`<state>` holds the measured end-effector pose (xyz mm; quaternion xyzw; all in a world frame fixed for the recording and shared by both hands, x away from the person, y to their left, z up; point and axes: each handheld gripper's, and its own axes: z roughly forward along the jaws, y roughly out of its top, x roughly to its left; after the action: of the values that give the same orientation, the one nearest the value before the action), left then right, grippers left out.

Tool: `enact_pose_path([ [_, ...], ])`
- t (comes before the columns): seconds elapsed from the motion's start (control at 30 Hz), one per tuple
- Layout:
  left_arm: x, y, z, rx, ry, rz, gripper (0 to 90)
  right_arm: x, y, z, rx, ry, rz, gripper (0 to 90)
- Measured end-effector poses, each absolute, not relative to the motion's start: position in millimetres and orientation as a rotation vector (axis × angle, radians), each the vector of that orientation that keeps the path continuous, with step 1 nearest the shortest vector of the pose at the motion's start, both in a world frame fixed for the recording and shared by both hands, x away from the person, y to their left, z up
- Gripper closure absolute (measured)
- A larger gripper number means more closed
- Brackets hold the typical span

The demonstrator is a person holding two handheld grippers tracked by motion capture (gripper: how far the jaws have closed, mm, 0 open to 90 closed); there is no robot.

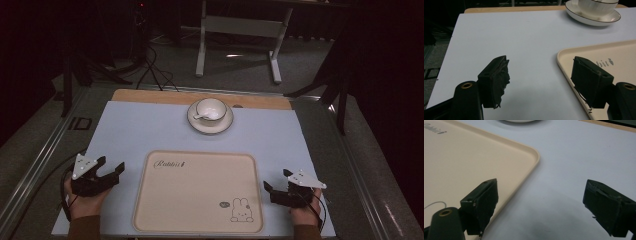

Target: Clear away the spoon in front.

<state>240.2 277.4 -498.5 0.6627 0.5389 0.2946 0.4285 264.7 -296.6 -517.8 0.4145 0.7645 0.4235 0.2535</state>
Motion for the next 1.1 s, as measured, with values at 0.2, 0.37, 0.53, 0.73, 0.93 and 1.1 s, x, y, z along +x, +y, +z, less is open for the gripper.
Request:
enact_pose_path([
  [0.2, 241, 276, -501, 1.659, 1.351, 0.72, 29.5, 264, -297, -517, 1.124, 2.077, 1.161, 12.7],
  [0.37, 241, 276, -500, 1.657, 1.347, 0.716, 30.0, 262, -297, -516, 1.109, 2.067, 1.174, 12.6],
  [0.53, 242, 270, -497, 1.655, 1.344, 0.718, 30.7, 262, -296, -517, 1.101, 2.067, 1.16, 13.6],
  [0.73, 252, 260, -486, 1.677, 1.295, 0.719, 30.9, 261, -292, -518, 1.086, 2.072, 1.113, 13.6],
  [0.93, 266, 250, -474, 1.683, 1.24, 0.729, 31.5, 260, -294, -516, 1.084, 2.047, 1.15, 13.6],
  [1.1, 275, 244, -471, 1.68, 1.236, 0.729, 31.6, 258, -296, -514, 1.087, 2.027, 1.176, 13.6],
])
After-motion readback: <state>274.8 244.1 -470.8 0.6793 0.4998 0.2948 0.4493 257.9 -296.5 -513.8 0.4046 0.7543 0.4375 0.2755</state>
